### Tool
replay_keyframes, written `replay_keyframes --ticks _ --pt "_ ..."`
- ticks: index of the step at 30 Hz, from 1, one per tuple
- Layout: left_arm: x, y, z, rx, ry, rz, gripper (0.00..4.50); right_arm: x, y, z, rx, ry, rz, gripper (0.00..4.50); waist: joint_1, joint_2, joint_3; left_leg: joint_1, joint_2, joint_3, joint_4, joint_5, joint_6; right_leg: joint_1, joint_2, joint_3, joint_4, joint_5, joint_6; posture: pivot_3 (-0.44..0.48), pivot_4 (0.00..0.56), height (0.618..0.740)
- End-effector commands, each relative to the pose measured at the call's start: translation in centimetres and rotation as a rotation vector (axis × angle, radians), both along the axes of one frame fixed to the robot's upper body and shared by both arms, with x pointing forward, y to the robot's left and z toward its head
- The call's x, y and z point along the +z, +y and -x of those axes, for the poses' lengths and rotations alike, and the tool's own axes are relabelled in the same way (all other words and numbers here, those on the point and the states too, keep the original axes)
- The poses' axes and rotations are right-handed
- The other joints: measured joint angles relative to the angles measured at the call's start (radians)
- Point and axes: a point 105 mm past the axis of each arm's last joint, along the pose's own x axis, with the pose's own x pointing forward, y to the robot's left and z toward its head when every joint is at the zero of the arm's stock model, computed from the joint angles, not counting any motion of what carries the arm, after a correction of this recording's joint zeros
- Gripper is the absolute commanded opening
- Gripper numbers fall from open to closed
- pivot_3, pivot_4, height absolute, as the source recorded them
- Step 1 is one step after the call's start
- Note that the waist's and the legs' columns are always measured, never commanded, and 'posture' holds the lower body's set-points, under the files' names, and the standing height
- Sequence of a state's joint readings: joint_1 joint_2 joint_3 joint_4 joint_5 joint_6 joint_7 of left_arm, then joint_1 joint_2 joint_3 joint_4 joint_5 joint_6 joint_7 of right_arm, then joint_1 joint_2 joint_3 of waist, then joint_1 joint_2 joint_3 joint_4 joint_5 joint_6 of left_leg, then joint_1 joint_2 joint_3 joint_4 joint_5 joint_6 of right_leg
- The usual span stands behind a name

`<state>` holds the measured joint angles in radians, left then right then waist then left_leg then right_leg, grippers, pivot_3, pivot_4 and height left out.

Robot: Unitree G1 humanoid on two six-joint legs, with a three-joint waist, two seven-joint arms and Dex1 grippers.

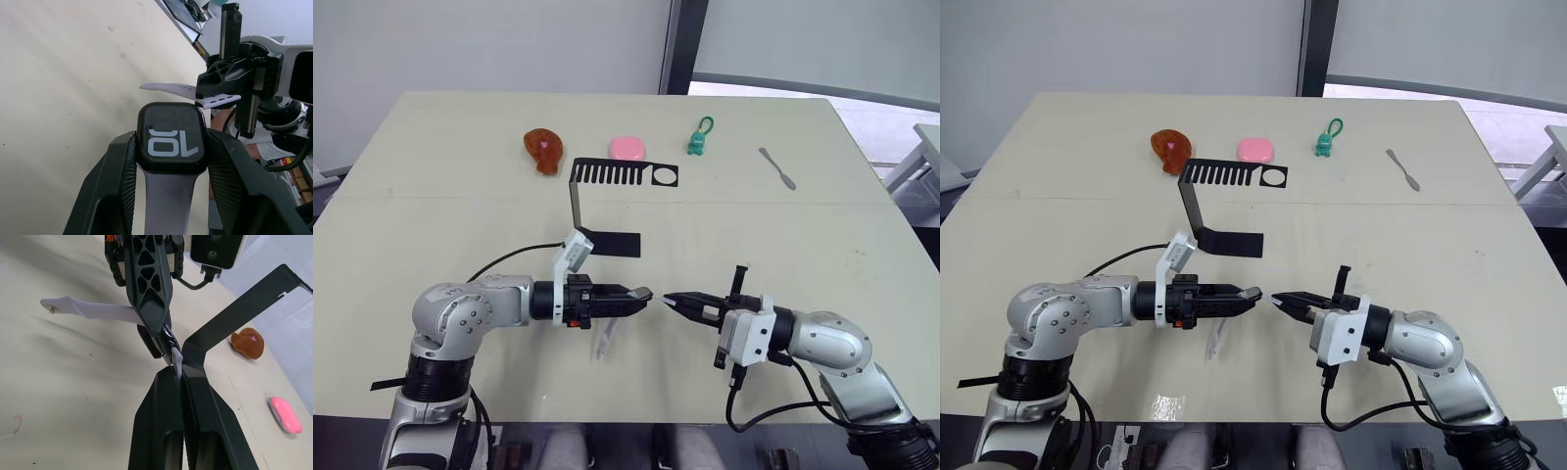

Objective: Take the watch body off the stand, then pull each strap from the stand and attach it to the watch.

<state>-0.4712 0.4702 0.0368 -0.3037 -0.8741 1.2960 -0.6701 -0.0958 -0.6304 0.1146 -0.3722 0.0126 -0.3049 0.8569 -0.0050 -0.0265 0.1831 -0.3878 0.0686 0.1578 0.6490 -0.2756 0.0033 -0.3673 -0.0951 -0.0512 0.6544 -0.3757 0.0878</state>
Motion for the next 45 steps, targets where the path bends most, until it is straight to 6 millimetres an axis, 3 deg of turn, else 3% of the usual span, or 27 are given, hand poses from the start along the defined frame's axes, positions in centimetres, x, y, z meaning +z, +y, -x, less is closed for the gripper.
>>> replay_keyframes --ticks 1,45 --pt "1.04 -0.38 0.06 -0.019 -0.039 0.021 1.60 0.40 -0.05 -0.01 -0.011 -0.018 -0.029 0.00 0.000 0.000 0.000 0.000 0.000 0.000 0.000 0.000 0.000 0.000 0.000 0.000 0.000 0.000 0.000 0.000 0.150 0.740" --pt "0.53 -1.09 0.12 -0.004 -0.027 0.014 1.60 0.26 0.48 -0.24 0.016 -0.022 -0.041 0.00 0.000 0.000 0.000 0.000 0.000 0.000 0.000 0.000 0.000 0.000 0.000 0.000 0.000 0.000 0.000 0.000 0.150 0.740"
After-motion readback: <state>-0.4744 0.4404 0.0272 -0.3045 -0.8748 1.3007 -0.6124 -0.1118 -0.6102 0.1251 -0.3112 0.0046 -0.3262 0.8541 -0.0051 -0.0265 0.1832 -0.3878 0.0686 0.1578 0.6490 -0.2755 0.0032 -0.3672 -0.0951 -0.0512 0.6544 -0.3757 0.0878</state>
